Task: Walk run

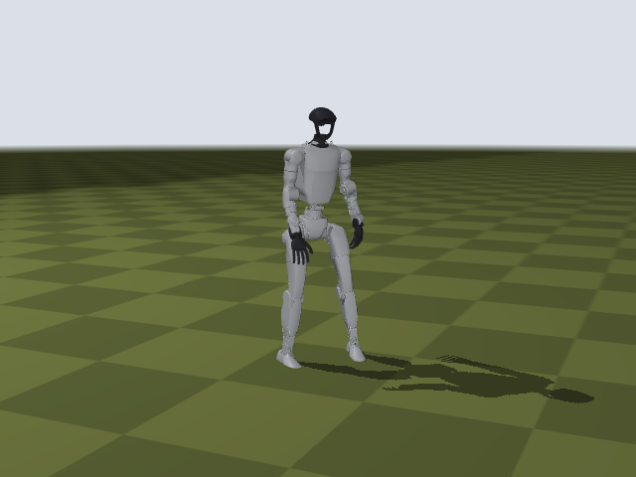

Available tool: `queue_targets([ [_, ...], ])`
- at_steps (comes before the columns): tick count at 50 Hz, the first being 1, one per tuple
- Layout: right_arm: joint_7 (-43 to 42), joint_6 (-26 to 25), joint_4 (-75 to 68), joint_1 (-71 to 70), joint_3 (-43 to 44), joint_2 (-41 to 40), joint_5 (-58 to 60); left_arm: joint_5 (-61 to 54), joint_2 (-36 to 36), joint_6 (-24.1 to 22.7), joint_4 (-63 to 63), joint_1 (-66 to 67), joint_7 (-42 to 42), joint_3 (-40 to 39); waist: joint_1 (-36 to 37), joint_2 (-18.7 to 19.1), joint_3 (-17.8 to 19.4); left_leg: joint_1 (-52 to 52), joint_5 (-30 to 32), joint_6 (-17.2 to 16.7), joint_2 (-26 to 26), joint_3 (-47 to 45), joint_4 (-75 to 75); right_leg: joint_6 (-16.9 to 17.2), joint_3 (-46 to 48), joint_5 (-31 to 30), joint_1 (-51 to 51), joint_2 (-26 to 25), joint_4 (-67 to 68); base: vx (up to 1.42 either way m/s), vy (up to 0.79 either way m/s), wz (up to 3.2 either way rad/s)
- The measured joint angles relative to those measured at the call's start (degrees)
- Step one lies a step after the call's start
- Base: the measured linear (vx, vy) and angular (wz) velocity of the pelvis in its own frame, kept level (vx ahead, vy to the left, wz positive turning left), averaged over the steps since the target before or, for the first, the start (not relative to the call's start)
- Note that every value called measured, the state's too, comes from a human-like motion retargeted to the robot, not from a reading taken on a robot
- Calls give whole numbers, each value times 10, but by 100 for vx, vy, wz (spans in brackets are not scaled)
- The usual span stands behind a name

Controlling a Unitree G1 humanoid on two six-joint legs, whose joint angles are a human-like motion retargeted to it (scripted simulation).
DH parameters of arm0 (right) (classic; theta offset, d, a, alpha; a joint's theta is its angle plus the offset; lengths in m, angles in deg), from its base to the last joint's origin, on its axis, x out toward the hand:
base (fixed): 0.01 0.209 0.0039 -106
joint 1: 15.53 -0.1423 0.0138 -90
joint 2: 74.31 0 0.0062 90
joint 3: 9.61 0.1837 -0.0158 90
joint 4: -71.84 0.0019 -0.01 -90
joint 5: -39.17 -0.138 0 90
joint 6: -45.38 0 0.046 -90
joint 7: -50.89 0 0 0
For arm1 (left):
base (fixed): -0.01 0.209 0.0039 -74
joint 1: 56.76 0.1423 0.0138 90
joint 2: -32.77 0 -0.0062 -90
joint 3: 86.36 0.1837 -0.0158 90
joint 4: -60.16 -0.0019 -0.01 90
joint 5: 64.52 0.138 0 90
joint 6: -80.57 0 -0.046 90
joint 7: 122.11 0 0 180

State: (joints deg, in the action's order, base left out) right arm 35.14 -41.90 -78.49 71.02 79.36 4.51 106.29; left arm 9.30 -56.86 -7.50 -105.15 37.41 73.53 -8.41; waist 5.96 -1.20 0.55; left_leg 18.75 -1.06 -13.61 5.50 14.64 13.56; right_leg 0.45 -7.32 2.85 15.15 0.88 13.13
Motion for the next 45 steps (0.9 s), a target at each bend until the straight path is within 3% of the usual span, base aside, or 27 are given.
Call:
queue_targets([
  [2, 0, -13, -27, 4, 8, -4, 1, -32, 7, 16, 10, -9, -5, 5, -30, -1, -1, -11, -32, 37, 29, -98, 12, 13, -45, -2, 21, -21, 10, 3, 22, -225],
  [3, 0, -19, -38, 7, 11, -5, 0, -46, 8, 14, 16, -12, -10, 5, -52, 0, -2, -17, -36, 52, 21, -86, 10, 19, -54, -5, 25, -26, 7, -3, 23, -146],
  [7, -16, -64, -103, 12, 27, -2, -8, -93, 17, -26, 53, -19, -38, -12, -138, -16, -12, -23, -55, 77, 28, -162, 7, 59, -64, -34, 58, -7, -24, -18, 15, -195],
  [10, -35, -91, -153, 18, 55, 8, -26, -116, 36, -49, 60, -37, -58, -14, -143, -31, -18, -48, -61, 93, 39, -256, -12, 28, 123, -8, 91, 55, -19, -25, 6, -271],
  [15, -24, -135, -240, 27, 99, 42, -66, -154, 38, -44, 58, -54, -84, -33, -63, -60, -45, -85, -77, 116, 46, -463, -35, 4, 497, 73, 73, 133, 9, -34, -1, -348],
  [17, -12, -149, -269, 16, 109, 49, -61, -181, 31, -49, 51, -51, -91, -48, -51, -63, -49, -107, -82, 119, 48, -533, -44, -3, 551, 82, 56, 138, 23, -36, -7, -322],
  [22, -8, -137, -301, 13, 103, 49, -59, -229, 6, -55, -13, -12, -105, -110, -67, -52, -65, -167, -88, 118, 27, -636, -77, -6, 457, 115, 53, 140, 119, -16, -10, -300],
  [25, -13, -127, -299, 28, 109, 40, -67, -230, -11, -36, -38, 10, -88, -130, -70, -34, -74, -192, -88, 113, 23, -684, -94, -15, 478, 144, 14, 123, 124, -7, -28, -221],
  [29, -25, -129, -308, 58, 121, 33, -66, -236, -37, -20, -67, 35, -51, -140, -85, -13, -84, -238, -85, 83, 17, -769, -100, -27, 550, 168, -66, 82, 55, 4, -26, -193],
  [32, -25, -131, -338, 76, 126, 37, -74, -224, -48, -9, -63, 41, -36, -140, -77, -21, -79, -271, -78, 55, 7, -818, -78, -43, 463, 152, -59, 79, 34, 7, -13, -174],
  [33, -20, -132, -349, 79, 137, 37, -76, -220, -55, -9, -55, 41, -46, -133, -77, -26, -77, -267, -78, 62, 10, -814, -59, -57, 459, 148, -49, 88, 38, 1, -19, -123],
  [35, -6, -139, -367, 84, 150, 38, -82, -220, -74, -21, -34, 44, -70, -121, -65, -50, -70, -250, -81, 116, 6, -765, -1, -65, 405, 150, -39, 109, 38, 6, -25, -139],
  [37, 19, -138, -371, 91, 141, 39, -82, -260, -72, -40, -28, 41, -80, -113, -69, -39, -60, -182, -94, 71, 18, -588, 82, -62, 371, 148, -53, 82, 14, 9, -15, -180],
  [40, 9, -134, -371, 92, 142, 36, -81, -287, -83, -44, -7, 35, -94, -124, -57, -23, -55, -101, -87, -1, 4, -409, 131, -56, 325, 147, -67, 43, -28, 7, -13, -189],
  [43, -2, -116, -361, 101, 136, 34, -91, -297, -88, -60, 13, 31, -101, -117, -34, -26, -47, -78, -57, 14, 4, -395, 127, -56, 271, 145, -75, 32, -43, 22, -12, -168],
  [45, -1, -100, -356, 102, 127, 35, -92, -299, -84, -70, 24, 32, -107, -106, -17, -33, -44, -62, -50, 52, 7, -416, 116, -54, 230, 152, -77, 31, -45, 20, -5, -162],
])
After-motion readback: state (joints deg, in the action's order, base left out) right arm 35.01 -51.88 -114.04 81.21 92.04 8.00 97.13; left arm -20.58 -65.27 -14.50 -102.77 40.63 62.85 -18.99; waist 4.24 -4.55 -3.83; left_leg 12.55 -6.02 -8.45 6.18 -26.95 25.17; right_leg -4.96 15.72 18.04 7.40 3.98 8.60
